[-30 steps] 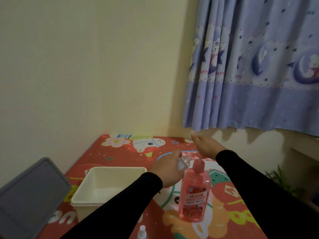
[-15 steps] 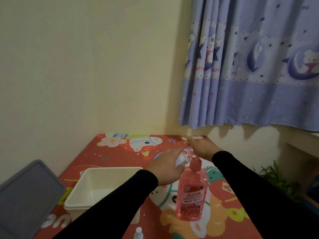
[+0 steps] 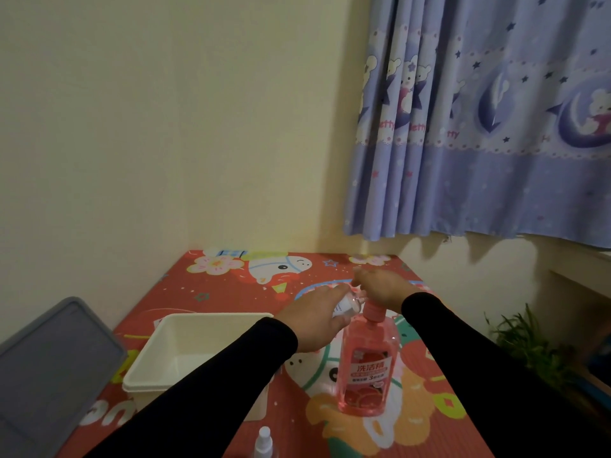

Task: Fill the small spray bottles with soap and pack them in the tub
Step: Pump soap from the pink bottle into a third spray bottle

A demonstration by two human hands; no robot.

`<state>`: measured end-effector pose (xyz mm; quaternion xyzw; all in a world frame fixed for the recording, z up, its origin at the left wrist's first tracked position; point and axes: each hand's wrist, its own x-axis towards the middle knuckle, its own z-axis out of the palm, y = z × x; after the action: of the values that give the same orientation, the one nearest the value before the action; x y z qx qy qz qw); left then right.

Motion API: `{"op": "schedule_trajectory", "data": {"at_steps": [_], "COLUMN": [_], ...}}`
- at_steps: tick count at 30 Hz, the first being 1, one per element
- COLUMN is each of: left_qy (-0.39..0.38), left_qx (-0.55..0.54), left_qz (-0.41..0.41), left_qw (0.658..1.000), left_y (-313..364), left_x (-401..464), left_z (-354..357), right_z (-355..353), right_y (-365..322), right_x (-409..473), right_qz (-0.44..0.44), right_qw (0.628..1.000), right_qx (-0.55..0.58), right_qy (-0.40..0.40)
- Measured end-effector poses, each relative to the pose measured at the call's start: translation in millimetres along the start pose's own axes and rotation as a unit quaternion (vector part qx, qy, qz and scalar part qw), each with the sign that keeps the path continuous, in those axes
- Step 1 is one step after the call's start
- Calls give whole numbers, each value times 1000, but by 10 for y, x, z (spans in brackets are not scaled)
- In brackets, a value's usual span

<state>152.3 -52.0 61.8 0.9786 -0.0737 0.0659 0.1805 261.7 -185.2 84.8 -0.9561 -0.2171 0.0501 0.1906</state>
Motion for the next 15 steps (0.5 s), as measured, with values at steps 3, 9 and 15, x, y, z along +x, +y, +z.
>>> {"op": "schedule_trajectory", "data": {"at_steps": [3, 9, 15], "left_qy": [3, 27, 2], "left_qx": [0, 3, -7], "left_qz": [3, 21, 11], "left_qw": [1000, 999, 1000], "left_y": [19, 67, 14], "left_x": [1, 18, -2], "left_z": [-79, -139, -12], "right_z": [-83, -175, -25], "right_y": [-26, -42, -21], "right_x": [-39, -81, -95], "right_qz": [-13, -16, -16], "right_qw": [999, 997, 999], "right_qx": [37, 79, 48], "right_qy": [8, 15, -13]}}
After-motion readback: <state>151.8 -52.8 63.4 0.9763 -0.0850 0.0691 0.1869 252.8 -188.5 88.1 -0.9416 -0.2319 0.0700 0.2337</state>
